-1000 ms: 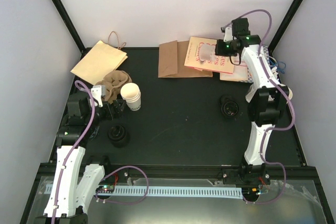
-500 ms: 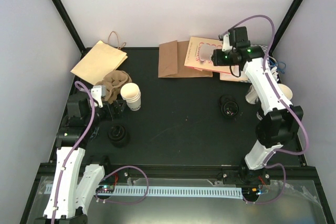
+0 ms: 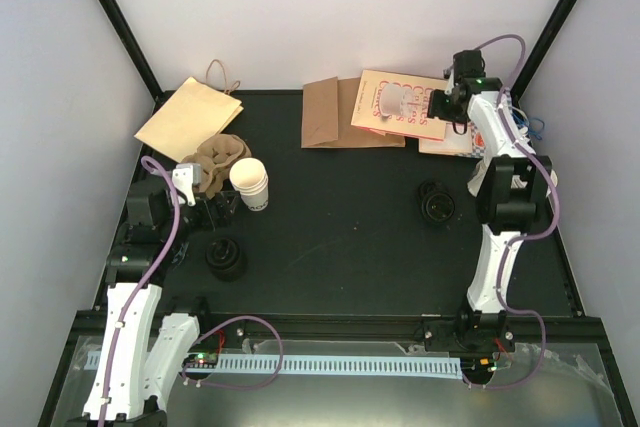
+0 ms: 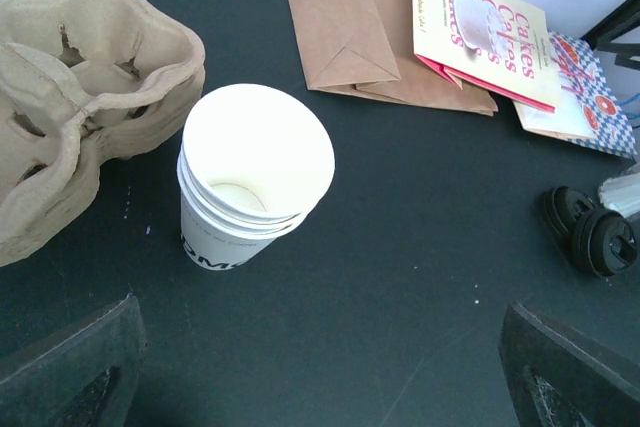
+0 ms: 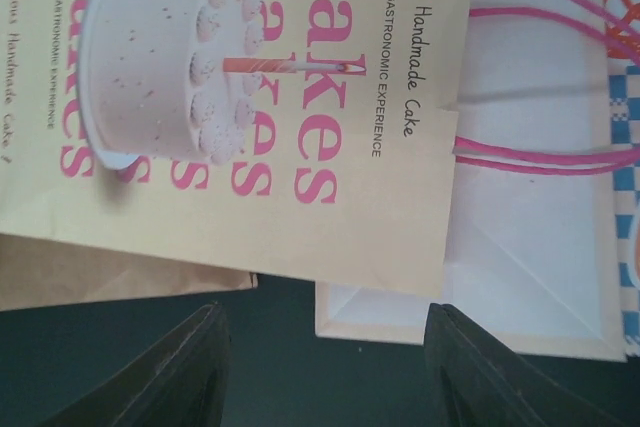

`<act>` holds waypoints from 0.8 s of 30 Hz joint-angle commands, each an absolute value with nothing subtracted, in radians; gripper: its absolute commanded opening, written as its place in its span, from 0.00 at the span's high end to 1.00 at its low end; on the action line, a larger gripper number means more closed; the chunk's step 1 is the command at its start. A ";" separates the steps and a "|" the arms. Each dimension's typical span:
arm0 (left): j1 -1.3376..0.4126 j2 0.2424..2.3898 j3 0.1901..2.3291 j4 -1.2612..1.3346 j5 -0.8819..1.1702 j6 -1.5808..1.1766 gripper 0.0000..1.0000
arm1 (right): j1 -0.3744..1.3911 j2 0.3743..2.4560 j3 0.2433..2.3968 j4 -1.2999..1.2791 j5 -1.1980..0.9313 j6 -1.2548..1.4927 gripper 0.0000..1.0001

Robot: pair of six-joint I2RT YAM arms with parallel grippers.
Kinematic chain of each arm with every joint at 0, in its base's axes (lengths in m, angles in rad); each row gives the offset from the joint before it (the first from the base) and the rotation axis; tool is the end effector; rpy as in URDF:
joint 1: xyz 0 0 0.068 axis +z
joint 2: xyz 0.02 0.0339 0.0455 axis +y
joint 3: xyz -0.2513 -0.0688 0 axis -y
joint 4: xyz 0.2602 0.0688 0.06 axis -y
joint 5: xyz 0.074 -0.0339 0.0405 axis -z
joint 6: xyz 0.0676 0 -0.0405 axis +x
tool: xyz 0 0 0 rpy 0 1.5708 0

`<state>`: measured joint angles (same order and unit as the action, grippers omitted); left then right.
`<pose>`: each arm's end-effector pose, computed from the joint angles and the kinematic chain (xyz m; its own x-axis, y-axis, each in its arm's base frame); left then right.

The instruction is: Pack the takeout coffee

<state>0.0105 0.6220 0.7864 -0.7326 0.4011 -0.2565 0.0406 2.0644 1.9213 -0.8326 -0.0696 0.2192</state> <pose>0.1777 -0.0245 0.2884 -0.6015 -0.2399 -0.7620 0.1724 0.8924 -0.4171 0.4839 0.0244 0.2400 -0.8249 0.1836 -0.5346 0.1024 0.9787 0.1781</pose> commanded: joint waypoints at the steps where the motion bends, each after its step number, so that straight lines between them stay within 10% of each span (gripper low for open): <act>1: 0.002 0.620 0.792 -0.721 0.401 -0.241 0.01 | 0.024 2.138 1.998 -0.795 -0.120 0.242 0.44; 24: 0.001 0.643 0.796 -0.729 0.391 -0.240 0.01 | -0.057 2.365 2.144 -0.799 -0.199 0.280 0.36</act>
<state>0.0051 0.6434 0.7864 -0.7330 0.4000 -0.2562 -0.0441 2.3264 2.1151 -0.8169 -0.1463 0.2638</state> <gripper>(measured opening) 0.988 0.644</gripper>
